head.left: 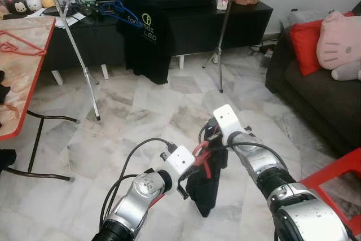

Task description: Hang hanger

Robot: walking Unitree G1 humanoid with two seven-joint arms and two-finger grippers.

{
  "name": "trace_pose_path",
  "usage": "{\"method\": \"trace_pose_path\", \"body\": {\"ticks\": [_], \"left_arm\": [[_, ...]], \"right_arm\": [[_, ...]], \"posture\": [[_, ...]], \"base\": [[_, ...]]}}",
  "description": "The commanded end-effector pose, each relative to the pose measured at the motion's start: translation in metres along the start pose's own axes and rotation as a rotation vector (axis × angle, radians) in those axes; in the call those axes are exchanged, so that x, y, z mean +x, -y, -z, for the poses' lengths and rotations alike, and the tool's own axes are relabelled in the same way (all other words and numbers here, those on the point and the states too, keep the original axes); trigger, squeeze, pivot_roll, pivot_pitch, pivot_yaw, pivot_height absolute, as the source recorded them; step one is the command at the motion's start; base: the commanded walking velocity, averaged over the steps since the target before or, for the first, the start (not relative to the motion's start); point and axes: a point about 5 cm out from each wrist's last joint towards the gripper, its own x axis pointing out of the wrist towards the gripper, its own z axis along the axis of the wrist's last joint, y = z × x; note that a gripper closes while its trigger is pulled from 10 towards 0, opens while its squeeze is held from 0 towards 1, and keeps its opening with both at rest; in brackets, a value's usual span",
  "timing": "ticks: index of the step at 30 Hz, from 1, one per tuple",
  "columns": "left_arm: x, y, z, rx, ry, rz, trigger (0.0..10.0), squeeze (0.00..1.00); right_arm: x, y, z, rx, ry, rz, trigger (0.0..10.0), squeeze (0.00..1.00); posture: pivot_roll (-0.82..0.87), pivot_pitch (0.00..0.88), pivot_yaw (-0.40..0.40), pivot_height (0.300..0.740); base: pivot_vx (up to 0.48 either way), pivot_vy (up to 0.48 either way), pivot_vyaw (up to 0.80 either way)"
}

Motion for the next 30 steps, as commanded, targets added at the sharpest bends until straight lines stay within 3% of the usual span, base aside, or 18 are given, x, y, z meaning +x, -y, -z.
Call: {"method": "trace_pose_path", "body": {"ticks": [1,15,24,27,30], "left_arm": [[0.000,-0.012,0.001,0.037,-0.024,-0.061,10.0,0.00],[-0.003,-0.019,0.003,0.022,-0.019,-0.108,10.0,0.00],[-0.004,-0.033,0.002,0.010,-0.014,-0.236,10.0,0.00],[-0.003,-0.029,0.001,-0.007,-0.002,-0.189,10.0,0.00],[-0.001,-0.009,-0.002,-0.028,0.035,-0.025,10.0,0.00]], "right_arm": [[0.000,0.004,-0.013,-0.007,0.048,0.012,10.0,0.00],[-0.001,0.005,0.000,-0.005,-0.001,0.019,10.0,0.00],[-0.002,0.014,0.007,0.016,-0.026,0.088,10.0,0.00],[-0.002,0.014,0.005,0.018,-0.022,0.086,10.0,0.00],[-0.001,0.008,0.001,0.016,-0.003,0.050,10.0,0.00]], "posture": [[-0.01,0.000,-0.086,0.740],[-0.01,0.000,-0.089,0.740],[-0.01,0.000,-0.088,0.740],[-0.01,0.000,-0.087,0.740],[-0.01,0.000,-0.087,0.740]], "base": [[0.000,0.000,0.00],[0.000,0.000,0.00],[0.000,0.000,0.00],[0.000,0.000,0.00],[0.000,0.000,0.00]]}}
